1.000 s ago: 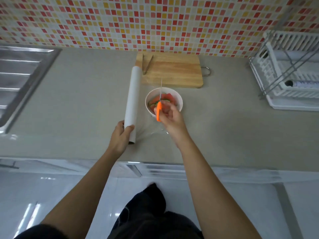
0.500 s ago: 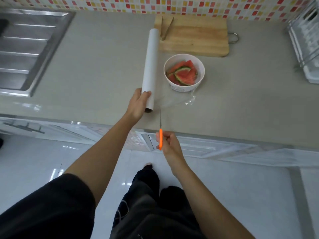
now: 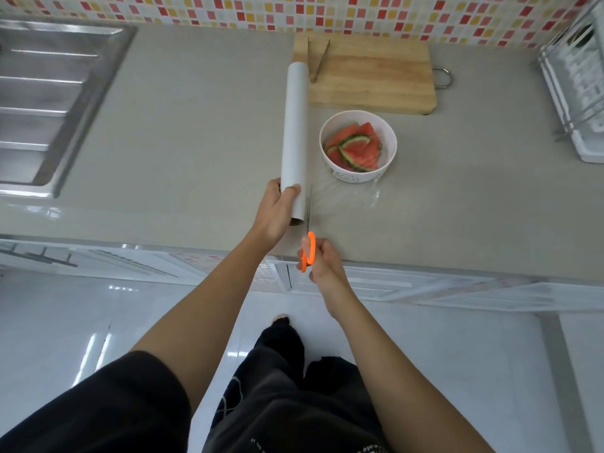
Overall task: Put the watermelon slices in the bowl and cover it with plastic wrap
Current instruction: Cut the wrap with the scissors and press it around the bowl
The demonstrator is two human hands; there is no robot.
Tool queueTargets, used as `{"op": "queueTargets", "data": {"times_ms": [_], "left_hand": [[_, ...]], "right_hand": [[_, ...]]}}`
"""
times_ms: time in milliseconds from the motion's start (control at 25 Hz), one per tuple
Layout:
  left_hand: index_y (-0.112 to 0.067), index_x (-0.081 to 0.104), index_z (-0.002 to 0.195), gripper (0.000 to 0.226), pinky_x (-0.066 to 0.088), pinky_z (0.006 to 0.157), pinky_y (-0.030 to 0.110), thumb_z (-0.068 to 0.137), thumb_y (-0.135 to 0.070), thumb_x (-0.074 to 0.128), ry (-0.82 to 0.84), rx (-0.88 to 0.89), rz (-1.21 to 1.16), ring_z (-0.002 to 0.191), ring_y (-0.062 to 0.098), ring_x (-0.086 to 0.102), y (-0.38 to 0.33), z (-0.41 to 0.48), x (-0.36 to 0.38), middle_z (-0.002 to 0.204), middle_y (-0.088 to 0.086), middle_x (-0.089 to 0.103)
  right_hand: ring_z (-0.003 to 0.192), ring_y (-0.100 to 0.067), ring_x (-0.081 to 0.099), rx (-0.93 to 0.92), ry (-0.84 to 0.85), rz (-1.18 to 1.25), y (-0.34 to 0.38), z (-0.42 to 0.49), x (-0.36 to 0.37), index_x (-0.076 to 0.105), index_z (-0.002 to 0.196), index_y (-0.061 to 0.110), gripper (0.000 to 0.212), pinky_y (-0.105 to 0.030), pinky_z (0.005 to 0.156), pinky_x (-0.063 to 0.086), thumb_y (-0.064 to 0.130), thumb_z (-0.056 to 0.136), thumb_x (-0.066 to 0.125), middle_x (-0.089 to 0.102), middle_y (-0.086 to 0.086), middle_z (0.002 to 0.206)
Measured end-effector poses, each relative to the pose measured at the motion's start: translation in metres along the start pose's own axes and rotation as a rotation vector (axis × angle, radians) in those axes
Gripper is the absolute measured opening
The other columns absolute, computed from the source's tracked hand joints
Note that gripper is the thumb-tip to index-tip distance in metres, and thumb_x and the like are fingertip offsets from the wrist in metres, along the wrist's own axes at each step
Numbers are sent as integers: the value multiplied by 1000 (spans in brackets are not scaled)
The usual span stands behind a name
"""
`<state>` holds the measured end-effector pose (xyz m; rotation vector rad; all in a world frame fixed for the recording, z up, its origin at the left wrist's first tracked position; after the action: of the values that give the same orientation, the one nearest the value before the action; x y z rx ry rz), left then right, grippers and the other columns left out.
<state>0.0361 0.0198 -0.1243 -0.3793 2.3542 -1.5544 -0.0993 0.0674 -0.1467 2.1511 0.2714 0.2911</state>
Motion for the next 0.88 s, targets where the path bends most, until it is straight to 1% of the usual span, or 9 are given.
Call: {"op": "queueTargets", "data": {"times_ms": [80,120,200,280,360,400,480,720,880], "left_hand": [[-16,44,116,34,47,54,13,89,-37,46,-1,9,6,87,8,57,0,0,0,99,-7,55],[-17,44,116,34,48,59,15,89,-37,46,1,12,11,88,8,57,0,1,-1,99,-8,55],[-17,44,117,36,50,73,28,88,-39,45,13,11,27,94,12,58,0,3,-2,102,-8,55],[-18,46,113,31,50,78,32,91,-39,43,18,21,44,93,12,57,0,4,-2,100,-8,55],[-27,48,95,17,46,75,23,96,-39,36,8,73,71,83,5,53,-4,4,-2,91,-11,52],[-30,46,87,20,44,72,16,99,-38,32,2,106,91,77,3,50,-7,3,-2,86,-11,49],[-30,43,81,26,39,62,7,101,-36,28,4,138,103,72,1,46,-11,0,-1,82,-11,46],[-27,43,83,26,39,62,9,103,-32,27,24,143,75,76,9,44,-8,7,-2,87,-2,44],[-11,46,102,27,37,62,2,103,-31,27,34,125,86,77,2,46,-5,10,-1,90,-4,46]], "right_hand": [[57,8,57,-35,-3,-3,4,4,0,54,88,25,13,-4,51,41,38,88,56,62,17,74],[60,6,58,-62,-2,5,5,5,-1,56,89,24,12,-5,56,44,36,88,58,64,18,73],[65,3,59,-108,1,31,5,7,-3,58,92,20,10,-9,62,47,29,88,60,65,17,74],[64,4,58,-120,13,43,7,11,-3,59,96,16,14,-8,61,45,27,87,61,63,13,78],[62,6,57,-107,14,16,11,17,-2,59,96,18,19,-7,59,44,34,86,61,61,13,78],[63,7,57,-105,10,5,14,20,-3,60,95,20,20,-7,59,44,37,85,62,62,14,78],[66,7,58,-122,5,3,20,28,-5,61,93,22,20,-8,61,45,39,83,63,64,16,77],[67,7,58,-182,24,4,33,46,-4,59,93,15,11,-8,63,44,23,86,63,63,9,79],[61,5,56,-211,25,-31,52,60,-2,56,94,9,13,-10,59,43,21,90,59,60,3,75]]}}
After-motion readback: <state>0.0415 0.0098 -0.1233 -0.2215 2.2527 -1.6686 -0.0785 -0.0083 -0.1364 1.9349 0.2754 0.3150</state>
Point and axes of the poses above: each hand's wrist, its own z-axis towards the middle knuckle, its own x-axis out of the palm, y = z × x, the point moved 9 cm from there along z, towards the middle knuckle
